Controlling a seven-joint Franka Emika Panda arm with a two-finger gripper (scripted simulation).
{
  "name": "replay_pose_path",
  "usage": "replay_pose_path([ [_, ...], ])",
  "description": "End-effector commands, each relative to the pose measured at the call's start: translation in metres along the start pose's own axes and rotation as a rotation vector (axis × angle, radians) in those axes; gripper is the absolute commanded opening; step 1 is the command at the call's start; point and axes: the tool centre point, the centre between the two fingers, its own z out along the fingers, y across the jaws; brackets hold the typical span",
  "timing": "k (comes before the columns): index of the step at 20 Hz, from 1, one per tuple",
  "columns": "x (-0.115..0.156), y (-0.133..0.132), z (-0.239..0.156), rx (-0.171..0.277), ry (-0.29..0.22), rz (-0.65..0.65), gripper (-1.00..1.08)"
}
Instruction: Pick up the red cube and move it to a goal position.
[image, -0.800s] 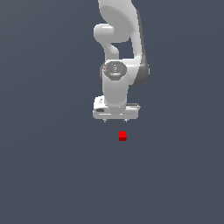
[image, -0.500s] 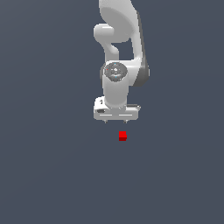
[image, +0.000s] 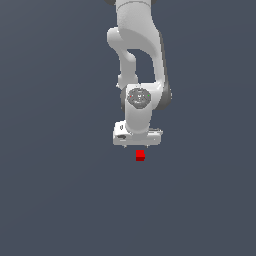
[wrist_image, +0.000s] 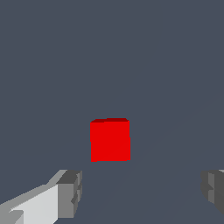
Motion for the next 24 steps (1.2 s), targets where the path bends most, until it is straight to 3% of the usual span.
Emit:
replay_pose_path([
  [1, 0.004, -0.006, 0.019, -0.004, 0.008, -0.011, 1.0],
  [14, 0.015, -0.021, 0.064, -0.017, 0.028, -0.037, 1.0],
  [15, 0.015, -0.021, 0.064, -0.017, 0.028, -0.037, -1.0],
  [24, 0.015, -0.021, 0.064, -0.017, 0.028, -0.037, -1.0],
])
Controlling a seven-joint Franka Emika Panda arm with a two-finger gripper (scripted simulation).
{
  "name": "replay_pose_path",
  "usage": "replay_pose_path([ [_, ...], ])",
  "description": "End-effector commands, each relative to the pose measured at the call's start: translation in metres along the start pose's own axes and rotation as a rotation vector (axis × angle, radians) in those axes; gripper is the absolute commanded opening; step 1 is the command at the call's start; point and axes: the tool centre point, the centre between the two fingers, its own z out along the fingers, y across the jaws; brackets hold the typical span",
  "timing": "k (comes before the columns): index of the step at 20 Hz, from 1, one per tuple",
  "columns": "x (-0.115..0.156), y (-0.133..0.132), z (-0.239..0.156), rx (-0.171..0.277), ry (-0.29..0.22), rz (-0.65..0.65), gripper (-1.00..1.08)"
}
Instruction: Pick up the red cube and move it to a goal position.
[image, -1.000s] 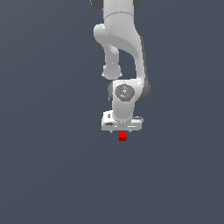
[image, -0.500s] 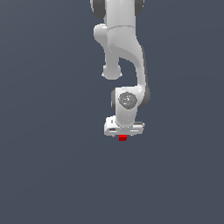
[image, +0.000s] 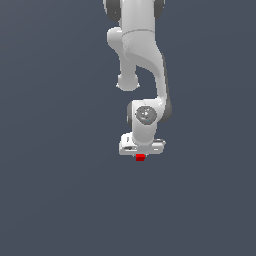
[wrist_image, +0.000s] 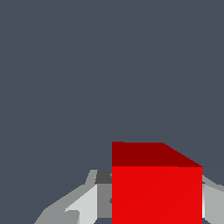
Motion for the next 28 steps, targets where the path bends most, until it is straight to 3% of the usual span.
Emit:
replay_pose_path([
  [1, 0.0, 0.0, 0.0, 0.0, 0.001, 0.0, -1.0],
  [14, -0.013, 0.015, -0.038, 0.0, 0.001, 0.0, -1.0],
  [28, -0.052, 0.061, -0.159, 0.0, 0.001, -0.001, -1.0],
])
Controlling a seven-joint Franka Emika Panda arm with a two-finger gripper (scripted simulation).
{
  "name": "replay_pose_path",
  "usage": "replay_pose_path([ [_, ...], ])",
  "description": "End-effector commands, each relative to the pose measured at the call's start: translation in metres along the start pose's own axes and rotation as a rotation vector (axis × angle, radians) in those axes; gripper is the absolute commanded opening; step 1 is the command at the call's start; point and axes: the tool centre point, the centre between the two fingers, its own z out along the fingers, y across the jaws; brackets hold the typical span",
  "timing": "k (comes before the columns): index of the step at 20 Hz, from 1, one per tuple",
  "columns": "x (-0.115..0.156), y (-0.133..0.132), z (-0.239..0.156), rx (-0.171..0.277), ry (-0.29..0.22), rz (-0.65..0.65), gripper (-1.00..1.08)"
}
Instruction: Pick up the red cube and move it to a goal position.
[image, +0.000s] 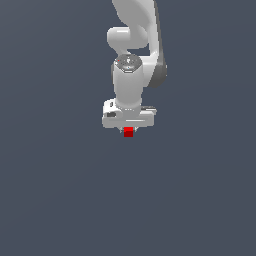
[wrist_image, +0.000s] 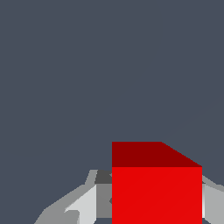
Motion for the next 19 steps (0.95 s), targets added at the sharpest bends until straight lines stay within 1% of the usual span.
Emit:
replay_pose_path([
  [1, -0.008, 0.009, -0.024, 0.0, 0.001, 0.0, -1.0],
  [6, -0.019, 0.024, -0.064, 0.0, 0.001, 0.0, -1.0],
  [10, -0.026, 0.034, -0.089, 0.0, 0.001, 0.0, -1.0],
  [14, -0.03, 0.04, -0.105, 0.0, 0.001, 0.0, -1.0],
  [19, -0.031, 0.043, -0.112, -0.001, 0.001, 0.0, -1.0],
])
